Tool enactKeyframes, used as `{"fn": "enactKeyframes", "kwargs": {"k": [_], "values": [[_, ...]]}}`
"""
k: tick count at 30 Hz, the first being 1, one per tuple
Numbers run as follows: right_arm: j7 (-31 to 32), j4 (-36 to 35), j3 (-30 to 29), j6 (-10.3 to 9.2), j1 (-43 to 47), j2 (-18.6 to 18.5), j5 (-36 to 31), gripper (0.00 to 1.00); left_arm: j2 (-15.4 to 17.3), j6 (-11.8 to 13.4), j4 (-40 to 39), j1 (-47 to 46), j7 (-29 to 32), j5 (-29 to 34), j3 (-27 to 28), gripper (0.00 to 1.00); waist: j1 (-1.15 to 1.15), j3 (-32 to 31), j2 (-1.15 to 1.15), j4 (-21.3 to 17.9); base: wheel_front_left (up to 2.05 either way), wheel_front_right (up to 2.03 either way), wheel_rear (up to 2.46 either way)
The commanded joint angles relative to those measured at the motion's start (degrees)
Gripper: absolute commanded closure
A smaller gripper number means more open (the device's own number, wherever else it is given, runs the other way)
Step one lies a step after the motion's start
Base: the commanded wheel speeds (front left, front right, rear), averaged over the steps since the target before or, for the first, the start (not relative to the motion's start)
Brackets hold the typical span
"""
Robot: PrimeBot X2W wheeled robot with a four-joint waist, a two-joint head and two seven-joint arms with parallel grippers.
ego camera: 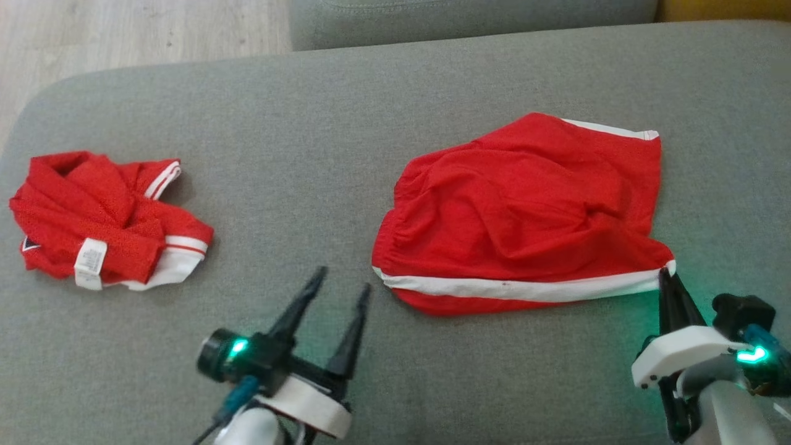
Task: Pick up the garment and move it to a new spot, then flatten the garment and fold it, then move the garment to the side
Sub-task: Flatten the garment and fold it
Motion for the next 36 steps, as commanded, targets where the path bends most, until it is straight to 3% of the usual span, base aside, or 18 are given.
{"fn": "enactKeyframes", "kwargs": {"k": [1, 12, 27, 29, 30, 36], "values": [[0.20, -2.26, 1.03, -0.04, -1.60, -0.31, -0.48, 1.00, 1.24, -0.31, -0.52, -3.86, 0.24, -0.48, -0.81, 0.00, 0.00, 0.51, 0.00, -0.34, 0.00, 0.00, 0.00], [0.59, -3.93, 1.23, -0.04, -2.44, -0.31, -0.33, 1.00, 4.19, -0.32, 7.80, -11.69, 4.68, -7.22, -10.67, 0.00, 0.00, 3.73, 0.00, -2.41, 0.00, 0.00, 0.00], [-0.05, -3.85, 1.49, -0.04, -4.11, -0.31, -0.39, 1.00, 6.00, -0.33, 15.64, -20.08, 3.26, -16.51, -20.73, 0.00, 0.00, 6.95, 0.00, -3.94, 0.00, 0.00, 0.00], [-0.07, -3.82, 1.39, -0.04, -4.20, -0.31, -0.50, 1.00, 6.14, -0.33, 16.12, -20.65, 2.87, -17.03, -21.75, 0.93, 0.00, 7.05, 0.00, -3.92, 0.00, 0.00, 0.00], [-0.05, -3.79, 1.39, -0.04, -4.24, -0.31, -0.55, 1.00, 6.21, -0.33, 16.18, -20.90, 2.60, -17.28, -22.46, 1.00, 0.00, 7.06, 0.00, -3.92, 0.00, 0.00, 0.00], [-0.12, -3.95, 1.30, -0.04, -4.50, -0.31, -0.91, 1.00, 6.70, -0.33, 16.20, -21.76, 0.49, -18.43, -24.37, 1.00, 0.00, 6.41, 0.00, -3.60, 0.00, 0.00, 0.00]]}}
